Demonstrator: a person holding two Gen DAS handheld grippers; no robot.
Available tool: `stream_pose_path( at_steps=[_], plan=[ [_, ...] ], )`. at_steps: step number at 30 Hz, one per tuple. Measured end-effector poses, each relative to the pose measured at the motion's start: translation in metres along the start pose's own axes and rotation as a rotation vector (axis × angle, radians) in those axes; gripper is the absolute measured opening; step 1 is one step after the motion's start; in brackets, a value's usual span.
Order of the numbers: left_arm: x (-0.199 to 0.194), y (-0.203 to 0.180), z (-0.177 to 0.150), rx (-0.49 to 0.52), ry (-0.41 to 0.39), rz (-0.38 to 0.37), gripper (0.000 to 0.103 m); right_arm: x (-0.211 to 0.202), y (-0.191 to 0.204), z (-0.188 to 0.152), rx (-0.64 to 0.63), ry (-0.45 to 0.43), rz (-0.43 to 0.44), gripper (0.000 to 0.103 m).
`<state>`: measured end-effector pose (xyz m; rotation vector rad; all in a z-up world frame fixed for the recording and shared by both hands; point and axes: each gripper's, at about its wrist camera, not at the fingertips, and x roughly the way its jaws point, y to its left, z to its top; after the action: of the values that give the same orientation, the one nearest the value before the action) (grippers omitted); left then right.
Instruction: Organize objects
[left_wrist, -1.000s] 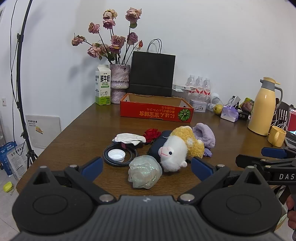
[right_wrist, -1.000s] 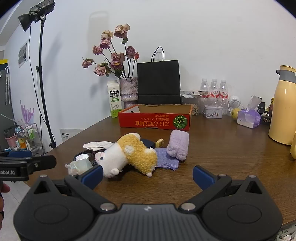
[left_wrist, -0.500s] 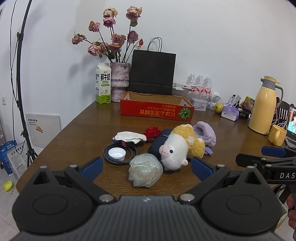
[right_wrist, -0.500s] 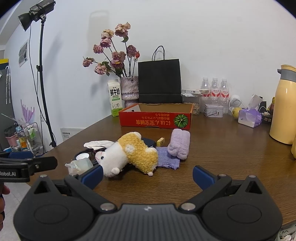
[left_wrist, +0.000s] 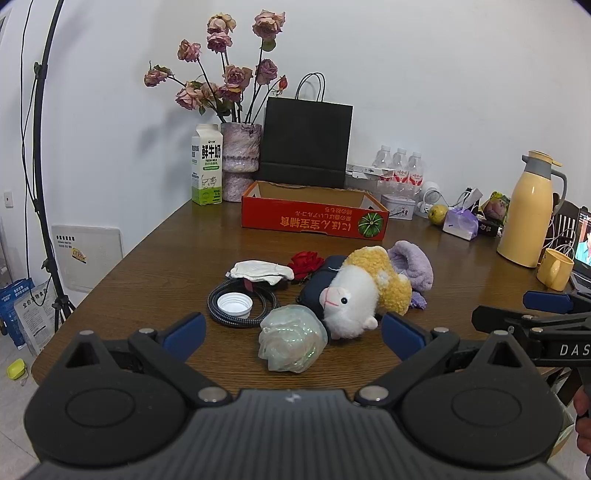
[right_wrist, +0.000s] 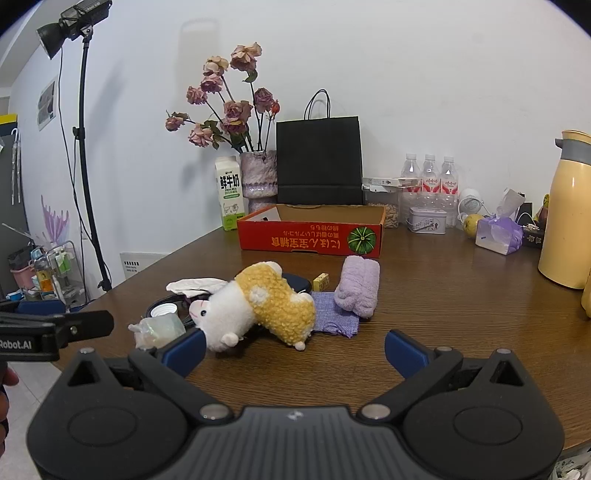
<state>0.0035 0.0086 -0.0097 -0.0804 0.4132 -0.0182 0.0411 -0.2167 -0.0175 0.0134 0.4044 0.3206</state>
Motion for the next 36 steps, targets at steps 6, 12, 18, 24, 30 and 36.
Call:
stream_pose_path(
  at_steps=[6,12,18,24,30,36],
  plan=[
    [0.0,0.0,0.0,0.001,0.001,-0.001,0.103,0.0,0.0,0.0,-0.001,0.001,0.0,0.103],
    [0.002,0.001,-0.001,0.0,0.005,0.0,0.103,0.0,0.0,0.0,-0.001,0.001,0.0,0.103],
    [0.006,0.001,-0.003,-0.001,0.014,0.003,0.103,0.003,-0.001,-0.004,-0.003,0.007,0.006,0.103],
    [0.01,0.002,-0.004,-0.004,0.025,0.004,0.103,0.008,0.0,-0.005,-0.004,0.017,0.004,0.103],
    [0.018,0.004,-0.006,-0.005,0.04,0.006,0.103,0.015,0.0,-0.006,-0.012,0.026,0.001,0.103],
    [0.034,0.006,-0.008,-0.006,0.069,0.008,0.103,0.027,-0.002,-0.008,-0.014,0.046,-0.006,0.103]
  ],
)
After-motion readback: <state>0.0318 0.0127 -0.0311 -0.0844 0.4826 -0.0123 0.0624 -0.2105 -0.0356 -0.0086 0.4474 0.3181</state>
